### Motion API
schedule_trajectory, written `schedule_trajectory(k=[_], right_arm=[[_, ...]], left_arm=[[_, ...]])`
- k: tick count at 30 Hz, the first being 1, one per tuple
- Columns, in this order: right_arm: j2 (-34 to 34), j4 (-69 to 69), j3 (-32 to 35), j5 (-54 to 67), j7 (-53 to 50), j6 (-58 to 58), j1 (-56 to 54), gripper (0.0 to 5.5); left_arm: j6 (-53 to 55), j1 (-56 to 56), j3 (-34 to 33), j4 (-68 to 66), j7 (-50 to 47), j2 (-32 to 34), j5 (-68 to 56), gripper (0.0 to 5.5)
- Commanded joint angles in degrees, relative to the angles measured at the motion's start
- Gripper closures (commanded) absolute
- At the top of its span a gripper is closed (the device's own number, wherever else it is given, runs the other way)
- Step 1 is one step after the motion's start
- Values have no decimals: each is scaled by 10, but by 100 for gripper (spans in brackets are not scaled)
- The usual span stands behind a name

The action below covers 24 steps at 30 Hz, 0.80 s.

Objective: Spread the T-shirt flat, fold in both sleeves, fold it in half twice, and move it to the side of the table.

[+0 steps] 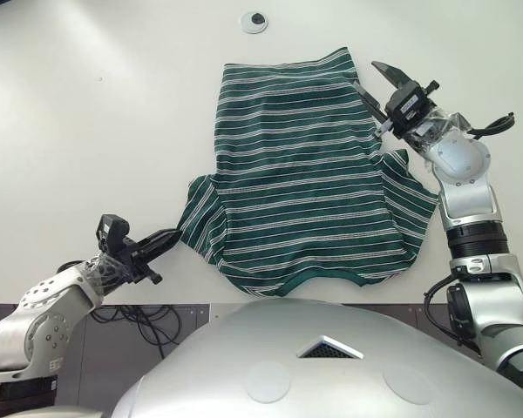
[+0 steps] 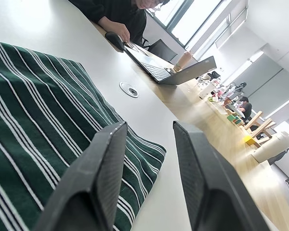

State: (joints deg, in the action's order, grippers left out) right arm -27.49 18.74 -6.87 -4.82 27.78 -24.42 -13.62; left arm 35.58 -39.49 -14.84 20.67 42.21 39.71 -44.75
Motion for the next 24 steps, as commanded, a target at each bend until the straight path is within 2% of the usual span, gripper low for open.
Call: schedule_trajectory(k=[1,3,7,10,18,24], right_arm=[[3,-6,-2,-4,2,4,3,374],[4,-7,-3,-5,2,5,4,374],[11,-3,-9,-6,1,5,1,374],[13,-4,-10,-6,0,6,2,374],[10,-6,-13,-4,0,4,7,374],[3,-12,-4,10,7,7,13,374]], left_arm=[[-7,-6,17,-39,12,1,46,547],[-51,-4,15,-66,54,17,69,547],[-108,32,-64,-200,183,57,45,547],[-128,56,-98,-244,229,73,47,547],[-127,64,-107,-201,266,64,49,547],[-73,49,-82,-40,225,24,0,547]])
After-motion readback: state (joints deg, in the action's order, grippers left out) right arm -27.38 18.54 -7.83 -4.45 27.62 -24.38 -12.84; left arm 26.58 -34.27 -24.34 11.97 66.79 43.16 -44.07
